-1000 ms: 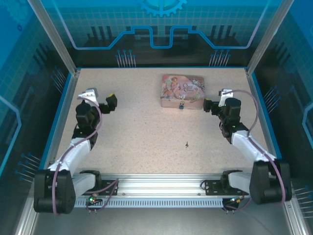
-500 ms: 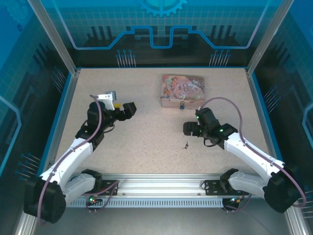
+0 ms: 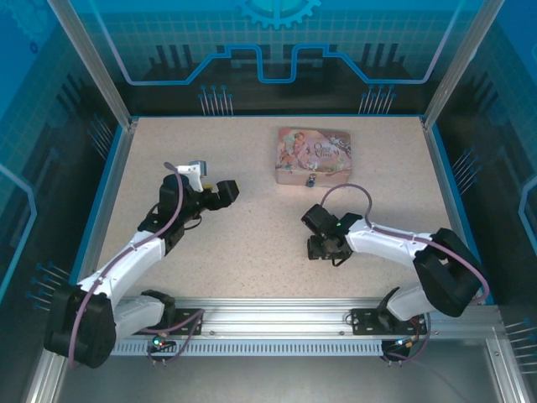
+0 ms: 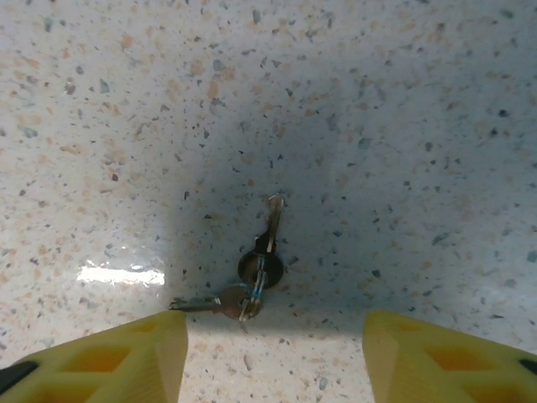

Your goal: Unlock the padlock with the key

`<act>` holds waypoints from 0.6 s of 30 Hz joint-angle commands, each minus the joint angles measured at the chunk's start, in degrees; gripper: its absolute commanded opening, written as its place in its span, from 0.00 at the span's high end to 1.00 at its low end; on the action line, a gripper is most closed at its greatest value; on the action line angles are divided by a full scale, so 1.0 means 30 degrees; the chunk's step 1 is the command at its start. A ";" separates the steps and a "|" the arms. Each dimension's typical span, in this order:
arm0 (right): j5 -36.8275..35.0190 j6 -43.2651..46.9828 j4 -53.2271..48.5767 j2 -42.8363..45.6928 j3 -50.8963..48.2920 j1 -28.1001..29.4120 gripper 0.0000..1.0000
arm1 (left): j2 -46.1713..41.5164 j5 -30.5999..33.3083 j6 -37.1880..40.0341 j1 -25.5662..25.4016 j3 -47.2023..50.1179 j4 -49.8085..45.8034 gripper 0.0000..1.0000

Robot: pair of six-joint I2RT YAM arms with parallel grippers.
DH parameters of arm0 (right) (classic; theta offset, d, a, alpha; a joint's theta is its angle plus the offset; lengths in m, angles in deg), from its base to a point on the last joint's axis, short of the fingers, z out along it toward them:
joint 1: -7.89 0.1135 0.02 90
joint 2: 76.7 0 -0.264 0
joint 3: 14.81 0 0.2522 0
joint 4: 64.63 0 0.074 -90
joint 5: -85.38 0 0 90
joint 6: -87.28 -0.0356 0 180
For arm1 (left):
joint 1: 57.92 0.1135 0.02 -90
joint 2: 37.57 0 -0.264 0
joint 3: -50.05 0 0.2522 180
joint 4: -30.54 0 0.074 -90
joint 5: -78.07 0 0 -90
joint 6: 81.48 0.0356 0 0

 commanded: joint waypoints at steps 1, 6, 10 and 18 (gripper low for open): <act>-0.0290 -0.0426 -0.0095 -0.0536 0.0655 0.0248 0.46 | 0.0145 -0.0329 0.0042 -0.0183 -0.0219 0.0404 0.01; -0.0537 -0.0551 0.0394 -0.1116 0.0640 0.0237 0.51 | 0.0225 -0.0151 0.0097 -0.0183 -0.0252 0.0337 0.01; -0.0770 -0.0709 0.0553 -0.1494 0.0644 0.0221 0.55 | 0.0408 -0.0226 0.0077 -0.0183 -0.0400 0.0292 0.01; -0.0353 -0.0975 0.1130 -0.1533 -0.0059 0.0022 0.68 | 0.0657 -0.0266 -0.0006 -0.0230 -0.0490 0.0262 0.01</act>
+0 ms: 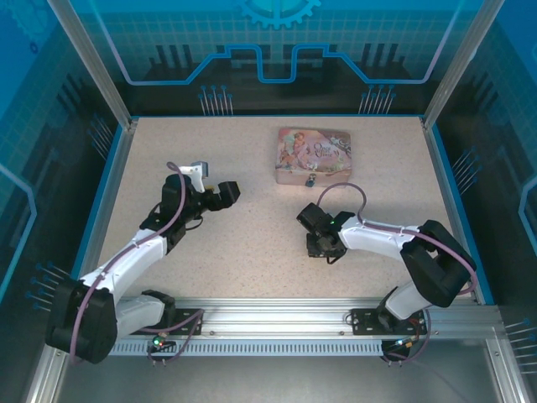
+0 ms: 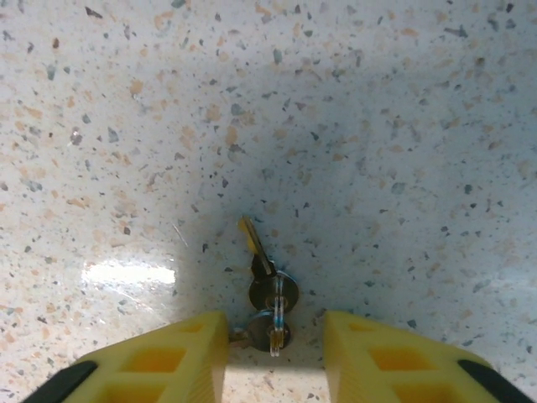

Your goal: Unlock the padlock with the key

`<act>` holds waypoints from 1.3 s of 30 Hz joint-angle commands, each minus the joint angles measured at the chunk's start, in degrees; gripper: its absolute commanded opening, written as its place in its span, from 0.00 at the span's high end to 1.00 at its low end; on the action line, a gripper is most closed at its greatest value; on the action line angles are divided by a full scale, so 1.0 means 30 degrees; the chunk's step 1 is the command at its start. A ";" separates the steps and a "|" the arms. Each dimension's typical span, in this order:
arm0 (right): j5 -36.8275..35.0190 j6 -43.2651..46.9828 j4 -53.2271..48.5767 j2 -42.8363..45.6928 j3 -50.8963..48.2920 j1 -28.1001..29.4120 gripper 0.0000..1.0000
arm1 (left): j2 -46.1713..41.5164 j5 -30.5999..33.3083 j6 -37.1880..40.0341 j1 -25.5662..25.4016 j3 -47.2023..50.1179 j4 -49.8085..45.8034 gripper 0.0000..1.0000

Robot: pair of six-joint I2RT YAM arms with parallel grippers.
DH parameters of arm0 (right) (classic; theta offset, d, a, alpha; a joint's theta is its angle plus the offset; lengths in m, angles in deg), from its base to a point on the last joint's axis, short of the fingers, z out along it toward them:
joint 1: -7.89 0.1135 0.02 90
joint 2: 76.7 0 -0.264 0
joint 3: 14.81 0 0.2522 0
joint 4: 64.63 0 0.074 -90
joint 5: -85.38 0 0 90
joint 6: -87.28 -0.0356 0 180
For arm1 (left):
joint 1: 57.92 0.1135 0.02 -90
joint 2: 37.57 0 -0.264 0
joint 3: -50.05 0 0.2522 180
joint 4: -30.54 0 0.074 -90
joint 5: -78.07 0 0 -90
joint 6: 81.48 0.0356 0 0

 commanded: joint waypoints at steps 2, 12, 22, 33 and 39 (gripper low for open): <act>-0.0005 -0.0295 0.0110 -0.0144 -0.0638 -0.0061 0.71 | 0.0116 -0.0270 -0.0030 -0.0198 -0.0482 0.0255 0.01; 0.0889 0.0746 0.1439 0.0651 -0.1743 -0.1041 0.92 | 0.0083 -0.0372 0.0079 -0.0279 -0.0512 0.0109 0.01; 0.1293 0.2590 0.1990 0.1386 -0.2375 -0.1716 1.00 | -0.0189 -0.0430 0.0325 -0.0307 -0.0366 -0.0198 0.01; 0.1445 0.6599 0.4884 0.4422 -0.3484 -0.1770 1.00 | -0.0505 -0.2105 -0.1400 -0.1180 -0.0395 -0.1078 0.03; 0.1692 0.8419 0.7385 0.5375 -0.4179 -0.1753 1.00 | -0.0270 -0.3057 -0.3003 -0.1872 -0.0249 -0.1076 0.09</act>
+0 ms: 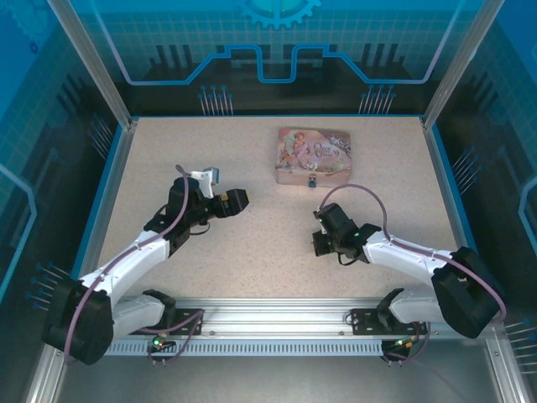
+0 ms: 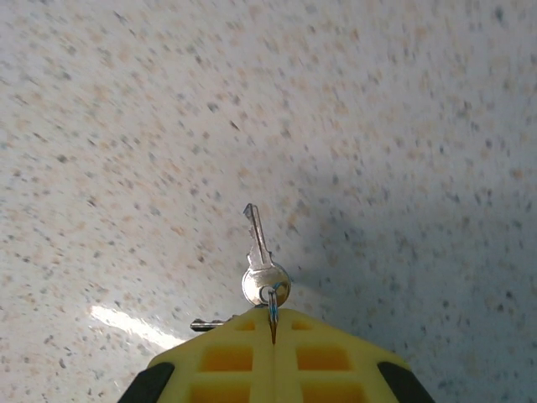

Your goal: Unlock the padlock with the key

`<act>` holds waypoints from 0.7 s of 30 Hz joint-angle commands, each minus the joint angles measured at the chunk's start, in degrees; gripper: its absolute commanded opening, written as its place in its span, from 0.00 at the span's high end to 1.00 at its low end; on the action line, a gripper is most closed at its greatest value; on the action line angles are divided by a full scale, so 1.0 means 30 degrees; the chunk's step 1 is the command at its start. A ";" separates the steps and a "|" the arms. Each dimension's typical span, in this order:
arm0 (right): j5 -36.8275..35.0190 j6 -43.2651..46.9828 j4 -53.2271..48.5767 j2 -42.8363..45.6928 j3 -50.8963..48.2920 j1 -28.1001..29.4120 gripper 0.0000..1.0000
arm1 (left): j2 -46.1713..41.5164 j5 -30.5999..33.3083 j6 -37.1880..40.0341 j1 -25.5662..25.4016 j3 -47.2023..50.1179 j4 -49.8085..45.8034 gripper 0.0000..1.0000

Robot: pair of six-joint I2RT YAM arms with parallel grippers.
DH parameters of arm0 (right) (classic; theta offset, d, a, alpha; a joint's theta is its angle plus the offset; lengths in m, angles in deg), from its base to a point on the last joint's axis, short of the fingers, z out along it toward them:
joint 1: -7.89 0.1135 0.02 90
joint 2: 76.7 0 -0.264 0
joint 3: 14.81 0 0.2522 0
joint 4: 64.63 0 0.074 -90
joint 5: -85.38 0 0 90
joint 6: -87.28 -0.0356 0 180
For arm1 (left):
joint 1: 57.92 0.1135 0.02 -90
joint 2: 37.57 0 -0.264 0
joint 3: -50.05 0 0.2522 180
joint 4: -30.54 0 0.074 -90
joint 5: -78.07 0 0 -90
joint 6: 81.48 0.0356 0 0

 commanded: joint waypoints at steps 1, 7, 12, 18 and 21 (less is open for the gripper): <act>0.0486 0.1714 0.2083 0.0564 -0.0495 -0.0172 1.00 | -0.0012 -0.1173 -0.1437 -0.0486 -0.0217 -0.0249 0.10; 0.1353 0.2469 0.4208 0.1147 -0.0605 0.0202 1.00 | 0.1529 -0.2423 -0.4638 -0.1470 -0.0211 0.1815 0.17; 0.2225 0.2249 0.5913 0.1797 -0.0619 0.0662 1.00 | 0.4089 -0.3086 -0.5683 -0.3024 -0.1228 0.3748 0.27; 0.2790 0.2203 0.6371 0.1881 -0.0065 0.1304 1.00 | 0.6878 -0.3834 -0.7155 -0.4259 -0.2190 0.6847 0.40; 0.3024 0.2203 0.6281 0.1788 0.0122 0.1398 1.00 | 0.7650 -0.3878 -0.7348 -0.4641 -0.2629 0.7272 0.43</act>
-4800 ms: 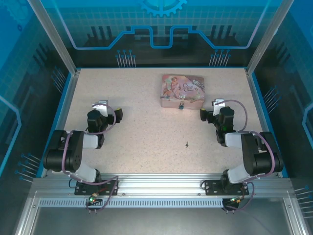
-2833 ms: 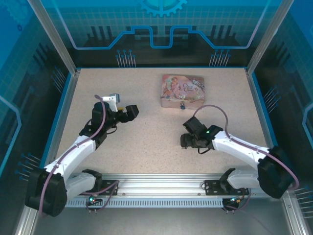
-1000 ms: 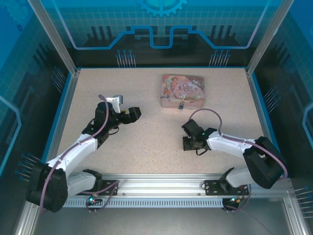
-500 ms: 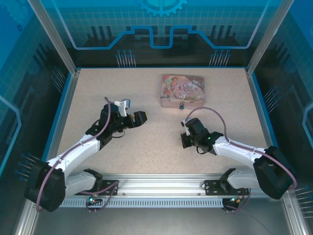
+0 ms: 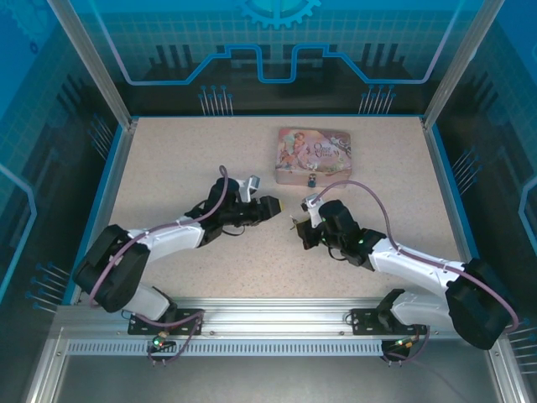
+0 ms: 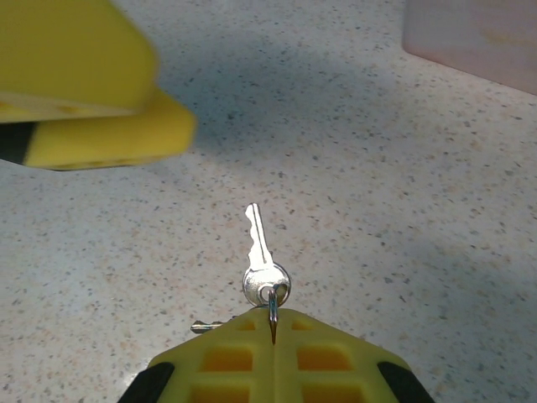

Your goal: Unlock the padlock with the key

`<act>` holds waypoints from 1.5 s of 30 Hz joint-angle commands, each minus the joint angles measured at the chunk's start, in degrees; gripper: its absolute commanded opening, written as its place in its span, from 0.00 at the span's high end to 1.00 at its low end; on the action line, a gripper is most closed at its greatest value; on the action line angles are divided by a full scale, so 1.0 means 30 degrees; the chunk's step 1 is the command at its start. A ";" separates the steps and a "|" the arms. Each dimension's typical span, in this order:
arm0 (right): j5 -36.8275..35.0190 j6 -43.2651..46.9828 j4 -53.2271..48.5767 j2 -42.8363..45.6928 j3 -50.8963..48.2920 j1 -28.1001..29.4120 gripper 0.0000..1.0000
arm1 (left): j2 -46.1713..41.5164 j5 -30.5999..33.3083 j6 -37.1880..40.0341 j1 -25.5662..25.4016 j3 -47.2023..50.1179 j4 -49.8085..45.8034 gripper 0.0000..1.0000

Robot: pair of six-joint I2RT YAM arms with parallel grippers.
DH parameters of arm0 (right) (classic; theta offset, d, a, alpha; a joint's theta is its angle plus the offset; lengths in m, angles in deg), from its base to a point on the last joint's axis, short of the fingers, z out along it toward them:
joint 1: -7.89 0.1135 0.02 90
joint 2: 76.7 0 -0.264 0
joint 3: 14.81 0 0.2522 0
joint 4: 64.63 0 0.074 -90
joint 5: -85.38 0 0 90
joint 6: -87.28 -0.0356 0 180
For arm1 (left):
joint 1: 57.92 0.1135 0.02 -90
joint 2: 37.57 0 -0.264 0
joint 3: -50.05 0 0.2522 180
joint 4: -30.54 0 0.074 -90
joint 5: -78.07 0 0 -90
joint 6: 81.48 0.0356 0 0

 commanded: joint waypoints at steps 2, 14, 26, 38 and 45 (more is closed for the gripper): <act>0.0675 0.0059 0.0707 0.0115 0.0572 0.0311 1.00 | 0.0834 -0.0694 -0.0843 -0.0598 -0.0950 0.1874 0.44; 0.0747 -0.0532 0.1028 0.0177 0.0884 0.0449 1.00 | 0.2825 -0.1086 -0.2243 -0.1445 -0.0968 0.4262 0.65; 0.0541 -0.0559 0.0348 0.0120 0.0990 0.0429 1.00 | 0.2841 -0.0670 -0.1574 -0.1566 -0.0946 0.3790 1.00; 0.9606 -0.2476 0.3095 0.2939 -0.1631 -0.4287 0.59 | -0.0066 0.0771 0.3155 -0.1576 -0.1516 -0.0217 1.00; 1.3961 -0.5836 0.9728 0.3584 -0.3385 -0.6440 0.46 | -0.1622 0.0716 0.4868 -0.1577 -0.2138 -0.0747 1.00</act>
